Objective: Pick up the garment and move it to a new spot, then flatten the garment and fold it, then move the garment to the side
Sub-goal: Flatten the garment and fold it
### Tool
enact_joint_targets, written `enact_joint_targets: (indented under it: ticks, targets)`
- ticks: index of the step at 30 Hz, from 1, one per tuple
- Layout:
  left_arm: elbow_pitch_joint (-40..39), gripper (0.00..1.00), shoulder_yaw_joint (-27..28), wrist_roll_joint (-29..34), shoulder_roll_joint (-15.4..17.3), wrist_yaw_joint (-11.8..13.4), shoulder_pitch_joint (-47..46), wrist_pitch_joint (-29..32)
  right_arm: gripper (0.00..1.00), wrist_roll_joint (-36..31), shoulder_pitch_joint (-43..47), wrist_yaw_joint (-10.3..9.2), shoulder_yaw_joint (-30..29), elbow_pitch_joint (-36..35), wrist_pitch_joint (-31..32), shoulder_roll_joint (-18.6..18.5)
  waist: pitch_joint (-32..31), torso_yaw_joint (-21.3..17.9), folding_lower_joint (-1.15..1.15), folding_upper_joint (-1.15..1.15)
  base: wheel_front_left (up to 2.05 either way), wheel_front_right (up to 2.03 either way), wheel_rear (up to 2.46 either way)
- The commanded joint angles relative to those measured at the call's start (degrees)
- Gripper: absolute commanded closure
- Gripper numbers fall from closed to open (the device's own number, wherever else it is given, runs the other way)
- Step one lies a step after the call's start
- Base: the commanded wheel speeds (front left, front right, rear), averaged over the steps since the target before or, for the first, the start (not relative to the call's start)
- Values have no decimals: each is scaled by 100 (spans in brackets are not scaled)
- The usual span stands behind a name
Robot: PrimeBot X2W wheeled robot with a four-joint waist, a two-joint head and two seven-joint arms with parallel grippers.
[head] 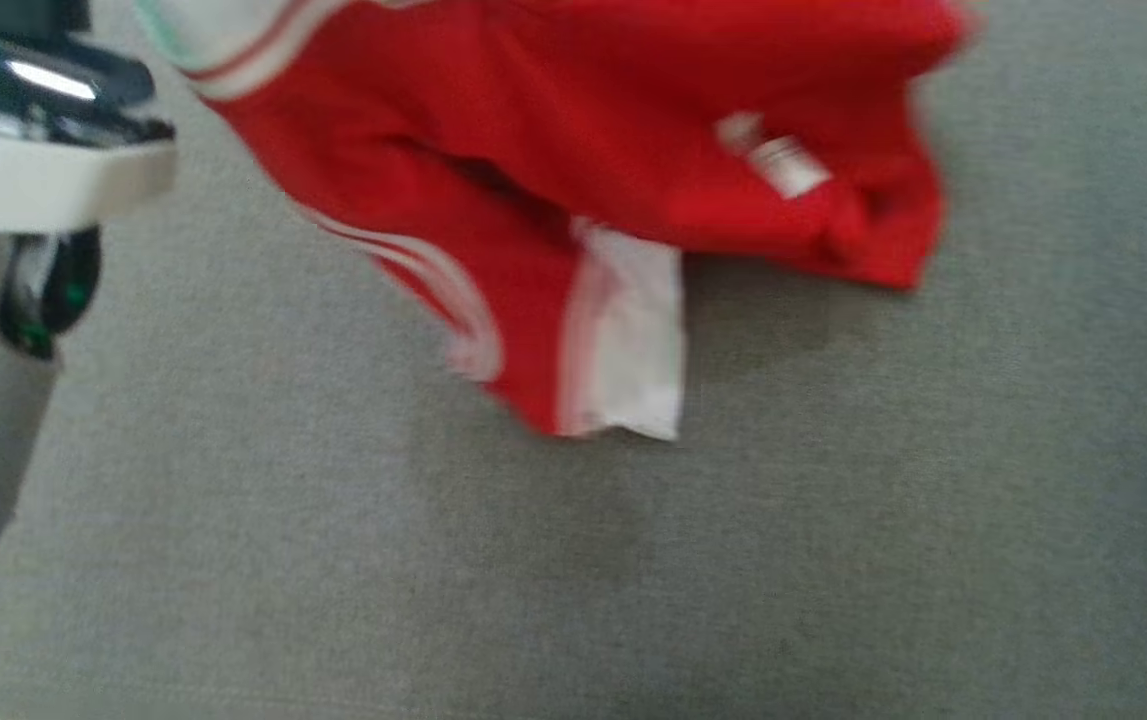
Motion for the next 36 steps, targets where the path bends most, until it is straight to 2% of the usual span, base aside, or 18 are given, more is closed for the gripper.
enact_joint_targets:
  ticks: [1, 4, 8, 9, 10, 11, 17, 23, 29, 36]
  targets:
    - [-208, 100, 381, 6, 313, -52, -361, -50, 100, -73, -127, -4, -55, -153, -103, -199, -134, -167, 0, 0, 0, 0, 0]
    - [-236, 100, 393, -7, 354, -157, -452, -46, 100, -101, -123, -4, 58, -272, -39, -260, -230, -292, 0, 0, 0, 0, 0]
    - [-188, 100, 315, -74, 432, -202, -367, 190, 100, 101, 180, -4, 415, -640, 221, -168, -277, -411, 0, 0, 0, 0, 0]
    - [-170, 100, 291, -95, 442, -209, -324, 243, 76, 165, 298, -4, 528, -717, 299, -127, -278, -422, 0, 0, 0, 0, 0]
    - [-141, 100, 264, -118, 454, -214, -277, 307, 35, 215, 414, -4, 651, -789, 376, -82, -277, -428, 0, 0, 0, 0, 0]
    - [-115, 100, 238, -132, 470, -220, -237, 364, 0, 262, 524, -4, 774, -847, 446, -28, -270, -428, 0, 0, 0, 0, 0]
    - [-67, 100, 170, -132, 482, -175, -147, 459, 0, 477, 854, -4, 1373, -934, 722, 379, -174, -307, 0, 0, 0, 0, 0]
    - [-74, 100, 126, -162, 400, -168, -138, 397, 0, 410, 566, -4, 2154, -609, 1066, 698, -38, 17, 0, 0, 0, 0, 0]
    - [-56, 100, 40, -185, 291, -222, -153, 323, 0, -590, -182, -4, 3350, 142, 1381, 704, 72, 353, 0, 0, 0, 0, 0]
    - [34, 100, -120, -172, 77, -286, -260, 252, 0, -753, -803, -4, 4315, 835, 1568, 660, 194, 635, 0, 0, 0, 0, 0]
